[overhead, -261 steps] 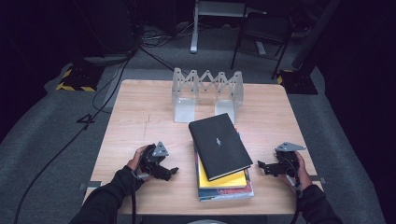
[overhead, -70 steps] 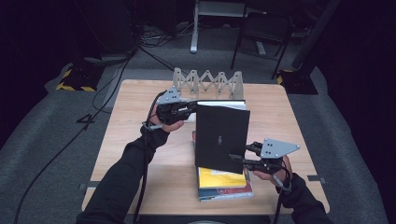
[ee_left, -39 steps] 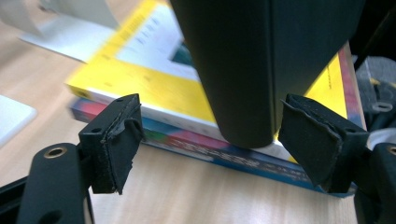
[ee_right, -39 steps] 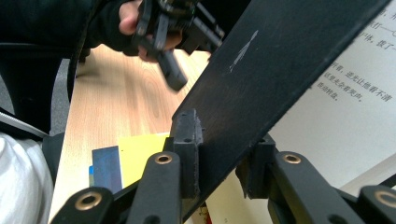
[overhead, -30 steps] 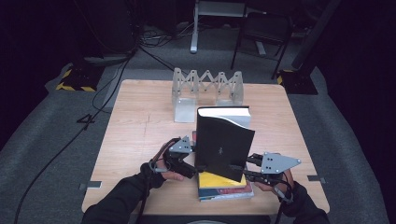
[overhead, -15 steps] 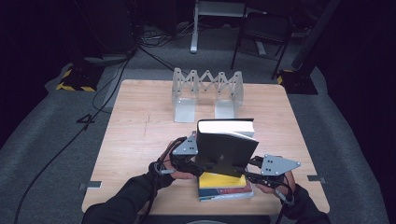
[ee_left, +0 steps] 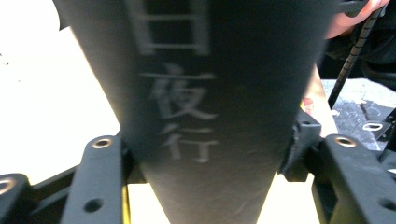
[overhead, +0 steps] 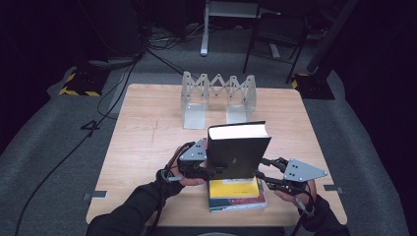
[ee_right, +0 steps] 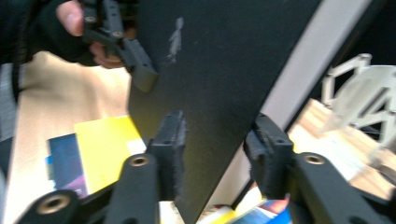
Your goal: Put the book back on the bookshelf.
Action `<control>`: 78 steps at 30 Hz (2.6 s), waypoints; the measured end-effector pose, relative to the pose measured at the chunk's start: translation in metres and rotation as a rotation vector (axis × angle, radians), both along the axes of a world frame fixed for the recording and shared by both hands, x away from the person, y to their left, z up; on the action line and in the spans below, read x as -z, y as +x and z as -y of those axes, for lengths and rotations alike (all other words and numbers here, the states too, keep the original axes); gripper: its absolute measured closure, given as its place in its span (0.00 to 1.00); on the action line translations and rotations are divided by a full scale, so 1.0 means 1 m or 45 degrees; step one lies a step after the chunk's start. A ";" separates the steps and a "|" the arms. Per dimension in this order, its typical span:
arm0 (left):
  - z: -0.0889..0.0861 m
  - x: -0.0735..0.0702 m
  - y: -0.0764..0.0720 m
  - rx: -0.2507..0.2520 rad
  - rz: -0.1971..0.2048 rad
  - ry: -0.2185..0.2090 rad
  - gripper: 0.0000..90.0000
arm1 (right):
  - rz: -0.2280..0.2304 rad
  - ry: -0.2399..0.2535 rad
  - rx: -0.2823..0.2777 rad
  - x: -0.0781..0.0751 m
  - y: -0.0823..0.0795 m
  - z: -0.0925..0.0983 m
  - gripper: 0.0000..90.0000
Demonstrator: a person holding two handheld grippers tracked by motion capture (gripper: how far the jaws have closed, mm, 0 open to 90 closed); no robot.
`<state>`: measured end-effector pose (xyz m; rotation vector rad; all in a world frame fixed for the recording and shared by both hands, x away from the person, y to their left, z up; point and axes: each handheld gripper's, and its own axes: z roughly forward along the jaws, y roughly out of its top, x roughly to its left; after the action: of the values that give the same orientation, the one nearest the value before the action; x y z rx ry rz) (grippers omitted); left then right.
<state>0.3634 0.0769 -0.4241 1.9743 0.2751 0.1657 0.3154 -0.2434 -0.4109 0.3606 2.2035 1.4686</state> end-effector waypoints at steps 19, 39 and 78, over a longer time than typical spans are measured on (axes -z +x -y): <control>0.002 -0.003 -0.002 0.030 0.032 0.032 0.53 | -0.052 -0.019 0.133 0.013 0.015 -0.009 0.40; 0.007 -0.030 -0.001 -0.007 0.051 -0.118 0.50 | -0.058 -0.024 0.146 0.014 0.016 -0.012 0.38; 0.015 -0.063 0.002 0.007 0.052 -0.268 0.55 | -0.075 -0.028 0.155 0.013 0.014 -0.005 0.40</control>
<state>0.3651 0.0623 -0.3612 1.7611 0.2501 0.1667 0.3296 -0.2386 -0.4241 0.5276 2.2001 1.3848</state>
